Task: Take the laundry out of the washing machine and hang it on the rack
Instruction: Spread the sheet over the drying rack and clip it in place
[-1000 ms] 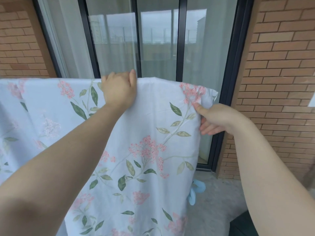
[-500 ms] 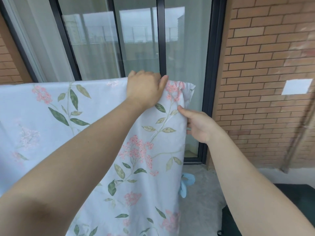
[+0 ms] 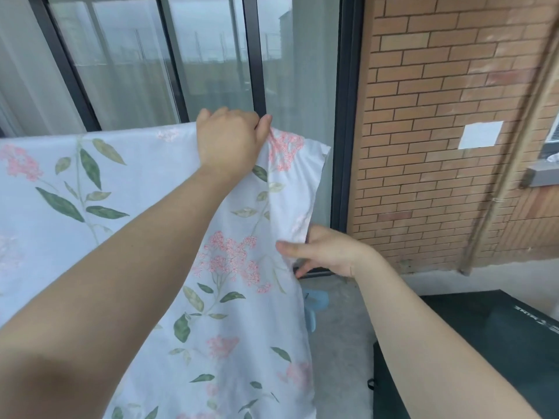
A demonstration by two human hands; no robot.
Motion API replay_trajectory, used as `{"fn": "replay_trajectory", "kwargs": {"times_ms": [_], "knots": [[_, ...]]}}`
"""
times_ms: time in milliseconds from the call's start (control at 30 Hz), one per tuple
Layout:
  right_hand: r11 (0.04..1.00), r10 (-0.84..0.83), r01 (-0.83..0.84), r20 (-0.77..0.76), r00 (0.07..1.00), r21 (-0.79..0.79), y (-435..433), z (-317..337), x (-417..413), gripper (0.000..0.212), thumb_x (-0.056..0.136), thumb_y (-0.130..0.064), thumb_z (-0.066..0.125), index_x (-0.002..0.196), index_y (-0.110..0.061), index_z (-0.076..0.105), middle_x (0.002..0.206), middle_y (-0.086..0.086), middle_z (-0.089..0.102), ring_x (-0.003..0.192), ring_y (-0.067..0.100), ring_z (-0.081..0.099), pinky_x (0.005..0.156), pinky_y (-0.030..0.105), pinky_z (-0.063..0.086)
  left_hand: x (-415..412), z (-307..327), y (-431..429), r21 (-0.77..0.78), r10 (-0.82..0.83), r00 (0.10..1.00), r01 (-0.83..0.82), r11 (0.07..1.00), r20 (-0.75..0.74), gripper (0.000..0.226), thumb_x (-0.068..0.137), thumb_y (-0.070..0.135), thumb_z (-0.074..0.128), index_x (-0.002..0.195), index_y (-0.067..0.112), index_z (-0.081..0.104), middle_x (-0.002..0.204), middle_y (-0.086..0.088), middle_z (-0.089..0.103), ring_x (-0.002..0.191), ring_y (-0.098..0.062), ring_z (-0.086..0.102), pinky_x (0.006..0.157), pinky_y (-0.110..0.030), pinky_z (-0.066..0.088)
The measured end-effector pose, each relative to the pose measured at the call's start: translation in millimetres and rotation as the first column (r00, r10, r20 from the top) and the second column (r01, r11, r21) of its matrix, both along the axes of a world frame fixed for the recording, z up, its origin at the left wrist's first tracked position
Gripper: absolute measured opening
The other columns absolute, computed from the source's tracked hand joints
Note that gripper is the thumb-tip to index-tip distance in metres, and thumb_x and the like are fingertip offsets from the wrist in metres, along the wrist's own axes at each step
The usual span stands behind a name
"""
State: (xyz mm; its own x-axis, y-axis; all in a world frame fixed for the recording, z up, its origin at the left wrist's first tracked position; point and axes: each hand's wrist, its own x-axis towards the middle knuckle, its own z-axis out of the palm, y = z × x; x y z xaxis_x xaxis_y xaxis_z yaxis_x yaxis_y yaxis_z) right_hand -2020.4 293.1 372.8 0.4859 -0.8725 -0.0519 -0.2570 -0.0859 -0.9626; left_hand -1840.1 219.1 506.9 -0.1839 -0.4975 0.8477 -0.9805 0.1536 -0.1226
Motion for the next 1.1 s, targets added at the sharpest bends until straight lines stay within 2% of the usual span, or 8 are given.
{"fn": "replay_trajectory", "kwargs": {"times_ms": [100,167,267,433,633,733,833,1100], "knots": [[0.993,0.111,-0.096,-0.239,0.965,0.075,10.0,-19.2,10.3,0.035,0.085,-0.028,0.081,0.118,-0.028,0.069,0.115,-0.017,0.073,0.111,0.005,0.066,0.093,0.02,0.05,0.0,-1.7,-2.7,-0.009,-0.011,1.0,0.011,1.0,-0.001,0.05,0.103,0.048,0.029,0.066,0.021,0.05,0.067,-0.005,0.058,0.07,-0.025,0.042,0.078,-0.039,0.032],[0.989,0.138,-0.111,-0.314,0.939,0.101,14.0,-24.6,12.8,0.035,0.089,-0.024,0.076,0.123,-0.019,0.068,0.12,-0.01,0.072,0.112,0.009,0.067,0.096,0.024,0.052,-0.5,-1.9,-2.9,-0.015,-0.011,1.0,0.011,1.0,0.0,0.051,0.102,0.049,0.029,0.065,0.021,0.05,0.063,-0.002,0.05,0.068,-0.024,0.04,0.077,-0.039,0.032],[0.981,0.134,-0.078,-0.33,0.935,0.176,16.1,-24.5,-6.7,0.029,0.096,-0.016,0.067,0.123,-0.006,0.067,0.127,0.011,0.069,0.092,0.013,0.073,0.089,0.025,0.057,-0.5,-2.1,-2.2,-0.018,-0.023,1.0,0.023,1.0,-0.001,0.053,0.102,0.049,0.03,0.065,0.019,0.053,0.061,-0.002,0.05,0.068,-0.026,0.044,0.077,-0.039,0.033],[0.982,-0.079,0.128,-0.309,0.948,0.141,13.4,-12.3,-67.9,0.03,0.091,-0.016,0.073,0.117,-0.002,0.071,0.115,0.017,0.073,0.113,0.04,0.066,0.102,0.047,0.051,0.1,-3.0,-0.1,-0.051,-0.036,0.999,0.036,0.998,0.002,0.054,0.103,0.047,0.029,0.069,0.018,0.058,0.069,-0.006,0.063,0.074,-0.03,0.054,0.077,-0.039,0.032],[0.994,-0.097,0.096,0.02,0.995,0.048,6.5,11.5,-77.9,0.044,0.084,-0.026,0.075,0.126,-0.013,0.068,0.125,0.006,0.071,0.118,0.024,0.066,0.102,0.047,0.051,-8.9,2.9,1.9,-0.003,-0.054,0.997,0.054,0.999,-0.052,0.048,0.104,0.05,0.029,0.069,0.025,0.051,0.071,-0.003,0.061,0.077,-0.029,0.054,0.081,-0.04,0.032],[0.963,-0.246,0.266,0.272,0.93,-0.037,-6.7,31.2,-62.7,0.045,0.085,-0.041,0.072,0.127,-0.025,0.067,0.124,-0.002,0.071,0.116,0.019,0.067,0.109,0.049,0.044,-12.5,6.5,0.5,0.041,-0.055,0.994,0.059,0.997,-0.099,0.05,0.104,0.053,0.029,0.068,0.024,0.05,0.066,0.001,0.053,0.075,-0.027,0.051,0.082,-0.041,0.032],[0.93,-0.313,0.36,0.367,0.876,-0.067,-23.9,53.4,-49.1,0.039,0.091,-0.053,0.065,0.123,-0.031,0.07,0.121,-0.01,0.072,0.113,0.01,0.067,0.113,0.043,0.038,-12.1,7.7,0.5,0.052,-0.074,0.989,0.081,0.995,-0.127,0.052,0.103,0.053,0.03,0.064,0.024,0.048,0.06,0.005,0.049,0.07,-0.025,0.047,0.082,-0.041,0.031],[0.961,-0.243,0.269,0.672,0.699,0.067,-54.6,95.1,-22.3,0.053,0.094,-0.047,0.065,0.131,-0.009,0.064,0.126,0.01,0.07,0.118,0.026,0.066,0.109,0.046,0.045,-3.7,9.1,3.9,0.074,-0.104,0.982,0.117,0.99,-0.156,0.057,0.102,0.054,0.033,0.054,0.024,0.037,0.05,0.008,0.04,0.064,-0.021,0.042,0.074,-0.035,0.022]]}}
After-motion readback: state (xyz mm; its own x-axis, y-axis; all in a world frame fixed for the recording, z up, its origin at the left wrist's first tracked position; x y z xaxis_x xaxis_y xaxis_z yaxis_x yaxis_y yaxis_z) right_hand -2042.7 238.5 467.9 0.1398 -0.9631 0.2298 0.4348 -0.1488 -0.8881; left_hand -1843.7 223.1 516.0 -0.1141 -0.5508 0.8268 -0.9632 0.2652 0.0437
